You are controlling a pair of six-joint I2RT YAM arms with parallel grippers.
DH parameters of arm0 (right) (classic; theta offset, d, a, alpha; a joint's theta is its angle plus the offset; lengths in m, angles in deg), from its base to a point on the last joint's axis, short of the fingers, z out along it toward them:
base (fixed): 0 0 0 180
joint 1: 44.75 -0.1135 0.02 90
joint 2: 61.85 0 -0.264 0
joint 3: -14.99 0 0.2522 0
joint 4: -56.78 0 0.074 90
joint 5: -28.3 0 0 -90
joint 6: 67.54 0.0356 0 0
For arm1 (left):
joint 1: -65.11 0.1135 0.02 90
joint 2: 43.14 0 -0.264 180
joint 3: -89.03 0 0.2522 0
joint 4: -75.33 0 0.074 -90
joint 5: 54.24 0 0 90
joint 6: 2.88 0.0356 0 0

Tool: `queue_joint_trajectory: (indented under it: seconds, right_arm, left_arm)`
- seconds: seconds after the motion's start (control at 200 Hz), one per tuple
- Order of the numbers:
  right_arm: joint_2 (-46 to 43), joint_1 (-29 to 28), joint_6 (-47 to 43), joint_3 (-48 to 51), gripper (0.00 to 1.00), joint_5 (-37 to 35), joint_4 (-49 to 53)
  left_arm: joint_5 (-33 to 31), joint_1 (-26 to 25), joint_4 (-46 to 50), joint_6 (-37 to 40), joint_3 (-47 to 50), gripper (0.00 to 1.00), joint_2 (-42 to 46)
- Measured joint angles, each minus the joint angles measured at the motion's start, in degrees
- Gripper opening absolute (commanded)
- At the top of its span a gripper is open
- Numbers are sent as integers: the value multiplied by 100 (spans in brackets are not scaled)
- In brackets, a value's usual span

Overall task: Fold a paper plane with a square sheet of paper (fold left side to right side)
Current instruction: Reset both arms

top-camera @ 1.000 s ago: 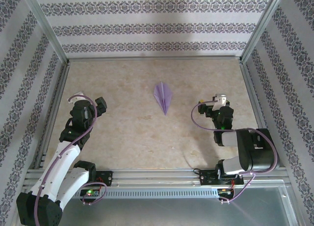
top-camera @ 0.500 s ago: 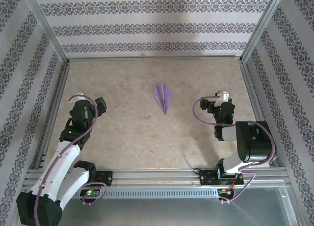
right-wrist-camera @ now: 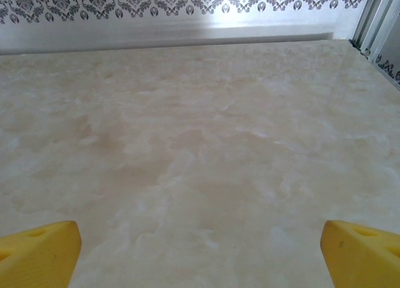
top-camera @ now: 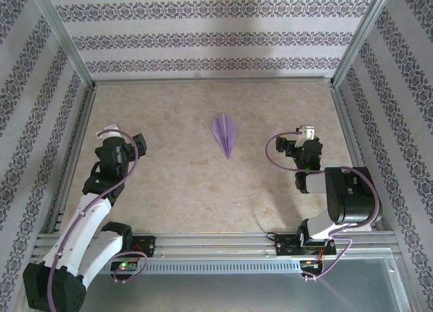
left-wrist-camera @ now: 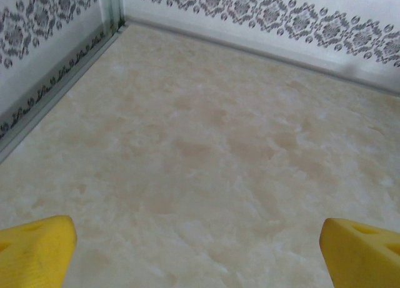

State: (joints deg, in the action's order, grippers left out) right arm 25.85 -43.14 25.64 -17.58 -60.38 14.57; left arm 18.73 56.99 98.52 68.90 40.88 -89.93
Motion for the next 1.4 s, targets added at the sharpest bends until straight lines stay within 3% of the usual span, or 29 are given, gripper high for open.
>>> queue_joint_trajectory:
  seconds: [0.29,0.47,0.655,1.229,1.399]
  right_arm:
    - [0,-28,0,0,98,-50,11]
    - [0,-63,-2,0,98,-63,11]
    - [0,-63,-4,0,98,-85,15]
    - [0,-74,-15,0,98,-127,52]
    - [0,-74,-15,0,98,-133,52]
  left_arm:
    - [-201,0,-1384,667,133,100,-1091]
    - [-527,33,-2916,1113,1003,100,-1740]
    - [-590,188,-3591,1443,1252,100,-2262]
    - [223,339,-5383,1825,1508,100,-3353]
    - [398,339,-6861,1827,1939,100,-4039]
